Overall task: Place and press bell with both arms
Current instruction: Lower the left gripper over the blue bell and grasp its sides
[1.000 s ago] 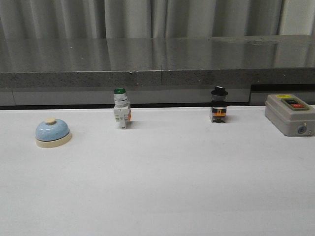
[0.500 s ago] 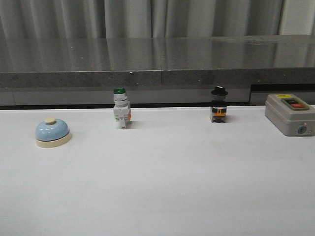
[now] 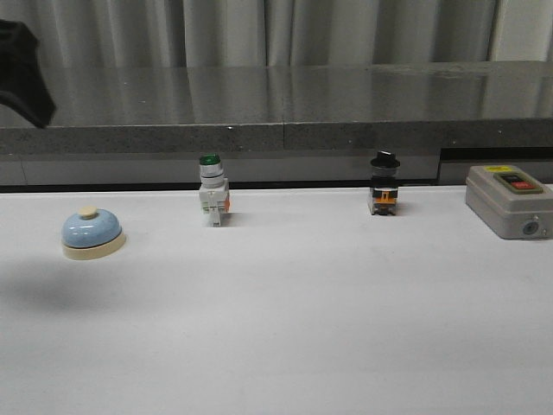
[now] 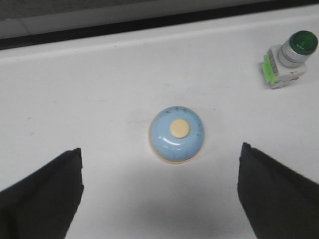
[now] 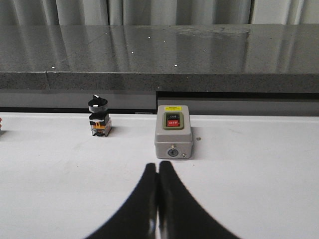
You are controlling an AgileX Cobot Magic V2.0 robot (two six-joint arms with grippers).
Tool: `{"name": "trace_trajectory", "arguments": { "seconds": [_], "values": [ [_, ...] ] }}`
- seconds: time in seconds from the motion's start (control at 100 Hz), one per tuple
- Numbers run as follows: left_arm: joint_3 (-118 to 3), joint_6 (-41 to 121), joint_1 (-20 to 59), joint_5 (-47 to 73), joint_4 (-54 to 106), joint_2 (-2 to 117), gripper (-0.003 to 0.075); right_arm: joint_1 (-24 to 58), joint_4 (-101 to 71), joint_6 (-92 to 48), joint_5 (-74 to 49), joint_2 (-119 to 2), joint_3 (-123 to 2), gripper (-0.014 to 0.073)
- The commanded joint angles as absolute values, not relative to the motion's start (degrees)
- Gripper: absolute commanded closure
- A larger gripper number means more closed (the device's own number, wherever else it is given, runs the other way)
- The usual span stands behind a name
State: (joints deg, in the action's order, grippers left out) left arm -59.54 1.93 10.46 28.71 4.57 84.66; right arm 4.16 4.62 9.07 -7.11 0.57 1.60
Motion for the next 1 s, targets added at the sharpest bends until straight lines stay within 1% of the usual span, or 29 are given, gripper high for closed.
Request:
{"name": "trace_trajectory", "arguments": {
  "seconds": [0.0,0.24,0.45,0.73,0.99],
  "values": [
    [-64.86,1.99,12.23,27.34,5.12,87.63,0.0113,3.77,5.25,8.79,-2.72,1.42,1.55,0.0662],
    [-75.59,1.99,12.66,35.51,6.16,100.45,0.0113,3.77,5.25,8.79,-2.72,1.42,1.55,0.0662],
    [-82.45,1.99,12.66,41.10,6.39,108.30,0.0113,3.77,5.25,8.79,-2.72,1.42,1.55,0.0662],
    [-84.57,1.99,12.66,41.75,6.51,113.59,0.0113,3.77,5.25,8.79,-2.72,1.42,1.55,0.0662],
    [-84.57,1.99,12.56,41.74,6.51,113.92,0.0117,3.77,5.25,8.79,-2.72,1.42,1.55,0.0662]
  ]
}}
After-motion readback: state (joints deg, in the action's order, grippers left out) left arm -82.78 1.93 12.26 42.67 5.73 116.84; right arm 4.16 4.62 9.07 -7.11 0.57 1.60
